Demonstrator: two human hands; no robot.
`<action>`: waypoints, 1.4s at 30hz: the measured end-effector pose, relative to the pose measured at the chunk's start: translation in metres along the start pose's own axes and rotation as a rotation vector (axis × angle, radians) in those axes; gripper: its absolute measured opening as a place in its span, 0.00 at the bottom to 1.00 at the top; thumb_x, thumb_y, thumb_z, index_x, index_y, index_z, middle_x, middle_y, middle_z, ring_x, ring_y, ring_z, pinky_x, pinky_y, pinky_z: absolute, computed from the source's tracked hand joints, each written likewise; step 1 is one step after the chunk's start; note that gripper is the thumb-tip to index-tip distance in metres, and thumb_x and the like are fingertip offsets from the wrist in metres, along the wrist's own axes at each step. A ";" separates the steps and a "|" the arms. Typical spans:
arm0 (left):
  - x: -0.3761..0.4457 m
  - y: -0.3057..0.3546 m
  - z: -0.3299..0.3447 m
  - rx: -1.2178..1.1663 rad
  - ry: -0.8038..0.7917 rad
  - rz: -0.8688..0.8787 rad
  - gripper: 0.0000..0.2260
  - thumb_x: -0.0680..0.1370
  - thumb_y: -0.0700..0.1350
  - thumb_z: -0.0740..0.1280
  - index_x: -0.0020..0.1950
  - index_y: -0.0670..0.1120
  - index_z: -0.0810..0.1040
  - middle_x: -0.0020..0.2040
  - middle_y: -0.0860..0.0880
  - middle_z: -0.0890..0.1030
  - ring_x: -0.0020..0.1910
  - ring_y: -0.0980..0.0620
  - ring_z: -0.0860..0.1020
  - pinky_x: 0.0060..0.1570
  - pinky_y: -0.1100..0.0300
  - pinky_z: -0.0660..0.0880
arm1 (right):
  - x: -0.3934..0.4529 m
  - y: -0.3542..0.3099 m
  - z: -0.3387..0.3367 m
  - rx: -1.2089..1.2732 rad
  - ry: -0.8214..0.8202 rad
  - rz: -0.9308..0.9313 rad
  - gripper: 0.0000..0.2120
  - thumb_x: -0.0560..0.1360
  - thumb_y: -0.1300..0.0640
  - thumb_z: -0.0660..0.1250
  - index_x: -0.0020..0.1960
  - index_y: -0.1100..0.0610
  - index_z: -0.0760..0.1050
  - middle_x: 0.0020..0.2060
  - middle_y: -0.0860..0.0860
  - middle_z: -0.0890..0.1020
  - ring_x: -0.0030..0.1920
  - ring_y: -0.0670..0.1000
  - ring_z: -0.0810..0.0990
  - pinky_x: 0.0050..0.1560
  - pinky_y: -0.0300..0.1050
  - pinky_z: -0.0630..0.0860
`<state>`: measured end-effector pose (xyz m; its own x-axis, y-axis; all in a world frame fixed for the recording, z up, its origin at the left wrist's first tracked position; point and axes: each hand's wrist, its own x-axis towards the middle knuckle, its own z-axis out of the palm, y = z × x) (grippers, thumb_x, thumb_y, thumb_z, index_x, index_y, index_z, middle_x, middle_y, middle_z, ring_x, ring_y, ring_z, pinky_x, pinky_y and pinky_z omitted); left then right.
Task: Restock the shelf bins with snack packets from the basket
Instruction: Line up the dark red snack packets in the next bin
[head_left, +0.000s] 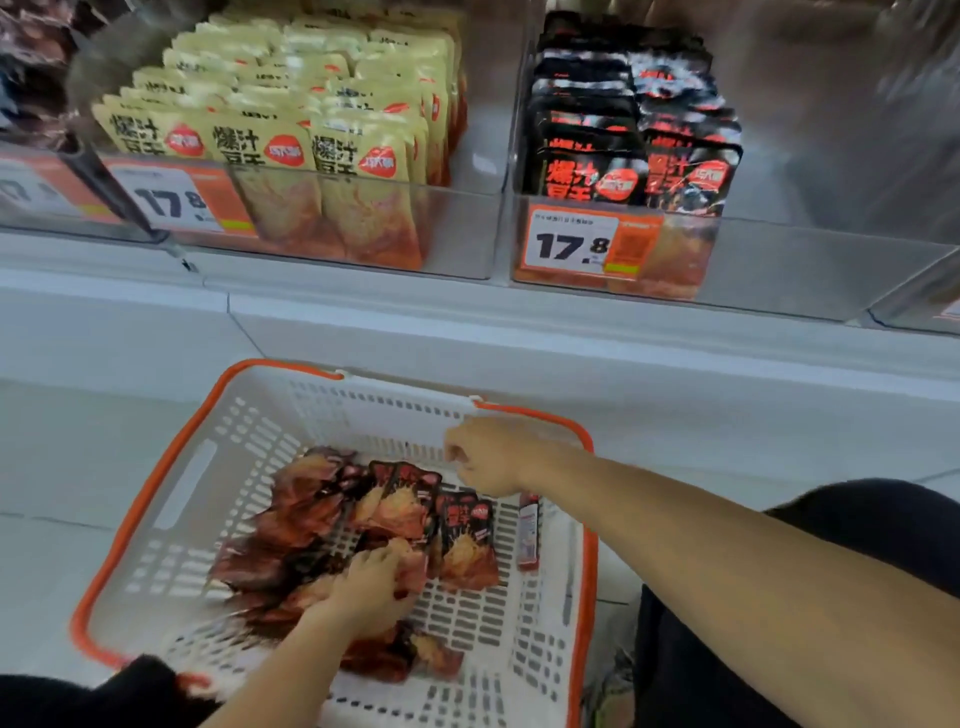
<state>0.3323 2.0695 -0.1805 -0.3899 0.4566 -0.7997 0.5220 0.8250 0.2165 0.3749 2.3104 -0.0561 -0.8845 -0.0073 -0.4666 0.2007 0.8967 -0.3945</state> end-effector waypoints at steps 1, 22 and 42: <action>0.000 -0.008 0.008 0.010 -0.038 -0.011 0.37 0.75 0.68 0.56 0.81 0.55 0.54 0.81 0.48 0.54 0.78 0.41 0.52 0.75 0.43 0.55 | 0.010 0.004 0.013 -0.012 -0.059 0.036 0.13 0.78 0.62 0.64 0.62 0.57 0.74 0.56 0.55 0.79 0.52 0.56 0.77 0.57 0.53 0.75; 0.003 -0.013 0.015 -0.106 -0.124 -0.027 0.32 0.82 0.59 0.59 0.82 0.50 0.52 0.82 0.52 0.43 0.80 0.41 0.41 0.78 0.42 0.45 | 0.066 0.017 0.133 0.253 -0.205 0.484 0.10 0.73 0.62 0.72 0.54 0.62 0.80 0.53 0.59 0.82 0.52 0.58 0.81 0.49 0.52 0.78; -0.037 0.038 -0.056 -0.650 0.245 0.260 0.21 0.76 0.52 0.73 0.66 0.49 0.73 0.61 0.56 0.76 0.61 0.55 0.76 0.59 0.56 0.73 | -0.001 -0.019 0.000 -0.016 -0.164 0.144 0.14 0.77 0.53 0.71 0.59 0.58 0.76 0.54 0.55 0.79 0.49 0.53 0.74 0.41 0.43 0.65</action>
<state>0.3240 2.1030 -0.1112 -0.5126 0.6625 -0.5462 0.0959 0.6763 0.7304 0.3719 2.2934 -0.0485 -0.7661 0.0508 -0.6407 0.3124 0.9006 -0.3021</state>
